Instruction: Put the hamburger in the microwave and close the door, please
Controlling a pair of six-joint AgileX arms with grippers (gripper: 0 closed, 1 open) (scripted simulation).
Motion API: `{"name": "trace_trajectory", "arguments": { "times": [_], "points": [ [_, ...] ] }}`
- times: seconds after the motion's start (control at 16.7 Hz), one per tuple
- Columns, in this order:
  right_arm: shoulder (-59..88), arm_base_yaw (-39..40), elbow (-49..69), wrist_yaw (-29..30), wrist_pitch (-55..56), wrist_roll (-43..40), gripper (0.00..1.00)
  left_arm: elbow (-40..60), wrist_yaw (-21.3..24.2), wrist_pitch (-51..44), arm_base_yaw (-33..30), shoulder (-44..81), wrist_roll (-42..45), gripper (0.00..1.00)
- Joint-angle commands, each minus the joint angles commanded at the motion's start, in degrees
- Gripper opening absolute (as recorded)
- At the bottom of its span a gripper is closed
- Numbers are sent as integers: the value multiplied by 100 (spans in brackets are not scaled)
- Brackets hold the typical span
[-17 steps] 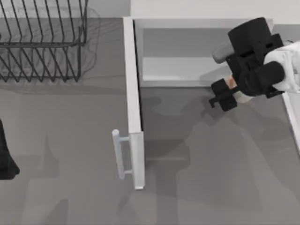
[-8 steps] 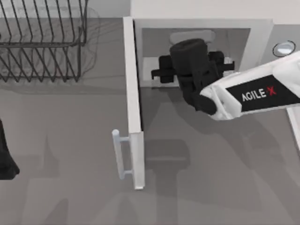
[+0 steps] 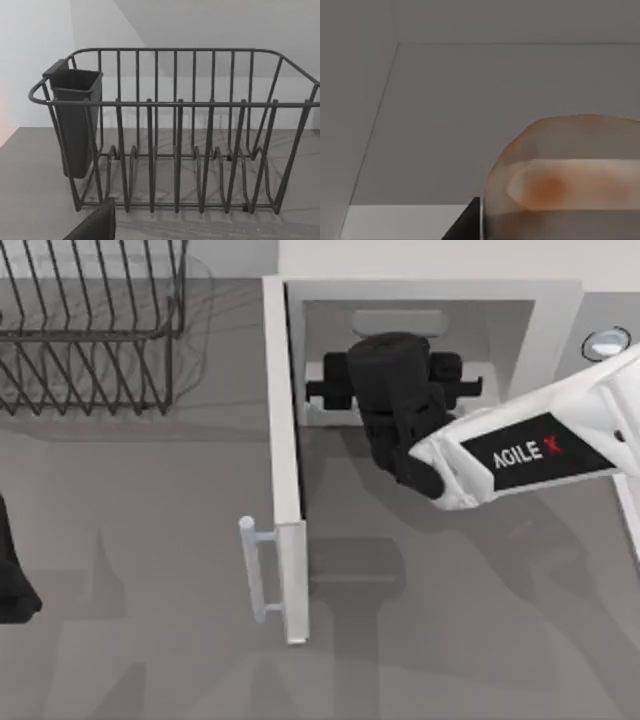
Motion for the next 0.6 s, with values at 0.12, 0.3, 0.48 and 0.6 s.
{"name": "trace_trajectory", "arguments": {
  "times": [0.12, 0.3, 0.48, 0.6],
  "points": [
    [-20, -31, -19, -20, -11, 3, 0, 0, 0, 0, 0, 0, 0, 100],
    [72, -85, 303, -189, 75, -53, 0, 0, 0, 0, 0, 0, 0, 100],
    [368, -240, 1093, -471, 54, -161, 0, 0, 0, 0, 0, 0, 0, 100],
    [709, -376, 1812, -663, -123, -250, 0, 0, 0, 0, 0, 0, 0, 100]
  ]
}}
